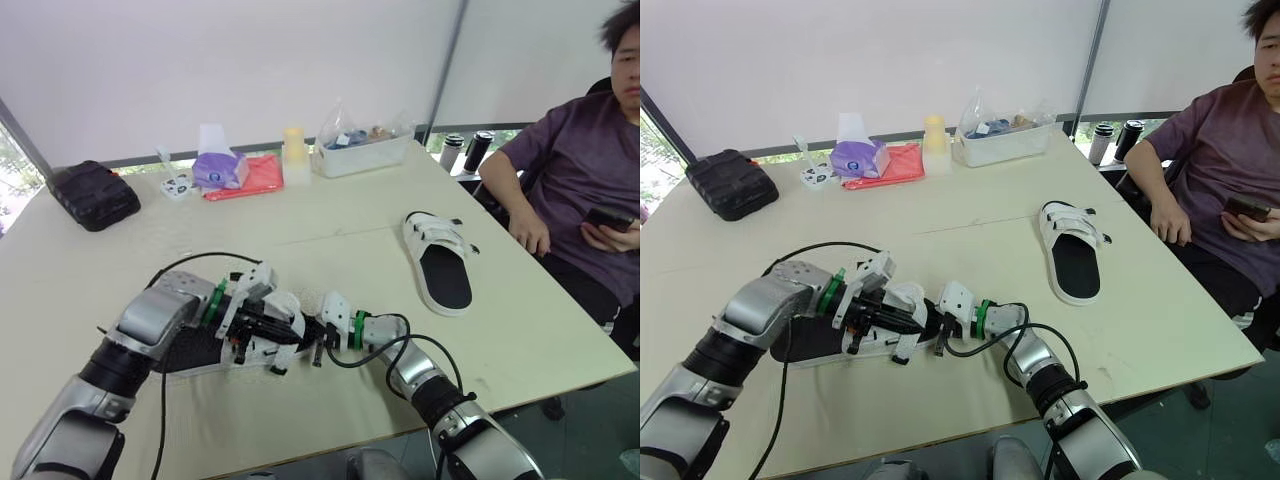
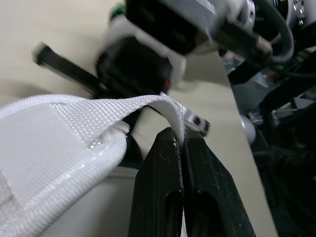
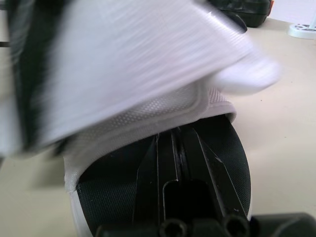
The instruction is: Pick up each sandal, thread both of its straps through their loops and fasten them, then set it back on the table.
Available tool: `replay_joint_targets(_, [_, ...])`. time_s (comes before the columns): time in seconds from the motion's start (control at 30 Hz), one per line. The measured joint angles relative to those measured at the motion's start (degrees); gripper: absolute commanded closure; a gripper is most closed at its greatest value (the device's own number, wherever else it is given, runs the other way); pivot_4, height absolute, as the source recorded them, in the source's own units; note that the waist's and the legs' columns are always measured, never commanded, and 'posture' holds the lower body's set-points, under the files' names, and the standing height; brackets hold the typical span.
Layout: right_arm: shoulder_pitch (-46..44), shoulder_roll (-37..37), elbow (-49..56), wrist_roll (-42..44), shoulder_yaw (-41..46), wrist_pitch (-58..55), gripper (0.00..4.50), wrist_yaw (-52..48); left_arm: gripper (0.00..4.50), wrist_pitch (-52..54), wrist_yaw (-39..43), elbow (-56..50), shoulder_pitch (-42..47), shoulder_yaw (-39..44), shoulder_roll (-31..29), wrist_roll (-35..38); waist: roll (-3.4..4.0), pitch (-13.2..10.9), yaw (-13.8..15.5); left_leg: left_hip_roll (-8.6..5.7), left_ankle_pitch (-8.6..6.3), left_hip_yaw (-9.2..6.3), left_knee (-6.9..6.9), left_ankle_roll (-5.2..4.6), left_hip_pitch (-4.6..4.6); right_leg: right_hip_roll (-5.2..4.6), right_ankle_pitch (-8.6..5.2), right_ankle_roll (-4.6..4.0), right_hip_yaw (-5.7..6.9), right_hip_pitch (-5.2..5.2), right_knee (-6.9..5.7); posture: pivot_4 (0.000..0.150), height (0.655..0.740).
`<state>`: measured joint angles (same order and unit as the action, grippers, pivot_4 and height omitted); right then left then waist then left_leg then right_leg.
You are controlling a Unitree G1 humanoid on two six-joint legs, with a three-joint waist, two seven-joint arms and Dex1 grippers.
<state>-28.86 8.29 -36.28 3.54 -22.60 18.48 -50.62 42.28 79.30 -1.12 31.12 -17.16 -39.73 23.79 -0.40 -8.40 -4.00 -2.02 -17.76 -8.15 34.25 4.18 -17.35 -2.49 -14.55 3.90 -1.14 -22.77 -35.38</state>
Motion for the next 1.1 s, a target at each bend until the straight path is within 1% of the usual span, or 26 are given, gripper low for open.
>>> replay_joint_targets(0.1, [0.11, 0.01, 0.0, 0.0, 0.01, 0.0, 4.5, 0.15, 4.43, 0.93, -0.13, -0.39, -0.48, 0.7, -1.45, 0.73, 0.04, 0.01, 0.02, -0.01, 0.0, 0.0, 0.0, 0.0, 0.01, -0.01, 0.0, -0.01, -0.01, 0.01, 0.0, 0.15, 0.74])
replay_joint_targets(0.3, [0.1, -0.02, 0.01, 0.0, 0.02, 0.0, 4.5, 0.16, 4.43, 6.68, -3.78, -0.07, -0.37, 6.2, -1.17, 4.67, 0.01, 0.0, -0.01, -0.01, 0.0, -0.01, 0.0, 0.0, 0.01, -0.01, 0.0, -0.01, 0.01, 0.01, 0.0, 0.15, 0.74])
replay_joint_targets(0.4, [0.1, -0.07, 0.01, 0.0, 0.03, 0.0, 4.5, 0.18, 4.43, 9.37, -5.88, -2.18, -1.62, 8.55, -1.2, 6.88, 0.0, 0.0, 0.01, 0.01, 0.0, -0.03, 0.0, 0.0, 0.02, -0.01, 0.0, -0.01, 0.01, 0.01, 0.0, 0.15, 0.74])
replay_joint_targets(0.43, [0.15, -0.35, 0.0, 0.0, -0.1, 0.0, 4.5, 0.37, 4.43, 10.96, -8.02, -5.57, -4.32, 10.85, -1.23, 8.07, 0.01, -0.01, -0.19, 0.05, 0.0, 0.02, -0.02, 0.0, 0.02, -0.01, 0.0, -0.01, -0.04, -0.03, 0.0, 0.15, 0.74])
replay_joint_targets(0.47, [0.33, -0.45, 0.01, 0.01, -0.14, 0.18, 4.5, 0.33, 4.2, 12.64, -11.07, -10.55, -9.31, 13.11, -1.0, 9.69, 0.05, 0.0, -0.33, 0.17, -0.01, 0.07, -0.1, 0.01, 0.09, -0.05, 0.0, 0.0, -0.12, 0.0, 0.0, 0.15, 0.74])
replay_joint_targets(0.53, [0.34, -0.39, -0.01, 0.0, 0.04, 0.37, 4.5, 0.41, 3.66, 14.97, -16.5, -15.43, -15.3, 16.11, 0.88, 11.26, 0.0, -0.04, -0.03, 0.23, 0.0, 0.02, -0.11, 0.01, 0.09, -0.02, 0.0, 0.0, -0.07, -0.02, -0.01, 0.15, 0.74])
replay_joint_targets(0.6, [0.34, -0.39, -0.26, -0.01, 0.04, 0.39, 4.5, 0.88, 2.7, 16.26, -21.66, -19.93, -19.17, 18.22, 3.07, 12.12, -0.05, -0.09, 0.12, 0.3, 0.0, 0.0, -0.09, 0.02, 0.06, 0.04, 0.0, 0.0, -0.04, -0.03, 0.0, 0.15, 0.74])
replay_joint_targets(0.67, [0.28, -0.4, -0.6, -0.01, 0.14, 0.48, 4.5, 1.16, 1.85, 17.56, -26.74, -22.84, -20.26, 20.52, 5.63, 13.53, -0.18, -0.06, 0.21, 0.3, -0.01, 0.01, -0.04, 0.04, 0.09, 0.04, -0.01, -0.01, -0.02, 0.03, 0.04, 0.15, 0.74])
replay_joint_targets(0.7, [0.19, -0.52, -0.73, -0.01, 0.11, 0.49, 4.5, 1.24, 1.85, 18.33, -29.04, -23.92, -20.28, 22.14, 6.56, 14.46, -0.19, -0.06, 0.18, 0.3, -0.02, 0.02, -0.02, 0.05, 0.08, 0.04, -0.01, -0.01, -0.01, 0.03, 0.05, 0.15, 0.74])
replay_joint_targets(0.8, [-0.02, -0.65, -0.8, -0.01, -0.24, 0.64, 4.5, 0.92, 1.85, 21.74, -33.33, -27.97, -21.54, 27.24, 6.72, 18.76, -0.14, -0.06, -0.13, 0.3, -0.02, 0.09, -0.04, 0.06, 0.09, 0.05, -0.01, -0.02, 0.0, 0.0, 0.05, 0.15, 0.74])
replay_joint_targets(0.9, [-0.26, -0.63, -1.24, -0.01, -0.3, 1.22, 4.5, 0.36, 1.85, 25.0, -37.84, -34.62, -25.91, 32.05, 6.82, 23.88, -0.1, -0.06, -0.15, 0.34, -0.02, 0.11, -0.08, 0.06, 0.09, 0.05, -0.01, -0.01, 0.0, -0.01, 0.05, 0.15, 0.74])
replay_joint_targets(1.0, [-0.79, -0.62, -2.18, -0.01, -0.22, 1.3, 4.5, 0.43, 1.85, 27.22, -41.85, -38.18, -28.84, 35.66, 7.1, 28.27, -0.09, -0.05, 0.03, 0.35, 0.0, 0.1, -0.06, 0.09, 0.12, 0.07, -0.01, -0.01, 0.02, 0.01, 0.05, 0.15, 0.74])
replay_joint_targets(1.1, [-0.87, -0.67, -2.52, -0.02, -0.29, 1.64, 4.5, 0.38, 1.85, 27.83, -43.98, -41.49, -35.44, 37.42, 6.11, 30.74, -0.06, -0.06, -0.01, 0.36, -0.08, 0.15, -0.05, 0.22, 0.28, 0.06, -0.02, -0.04, 0.02, 0.0, 0.09, 0.15, 0.74])
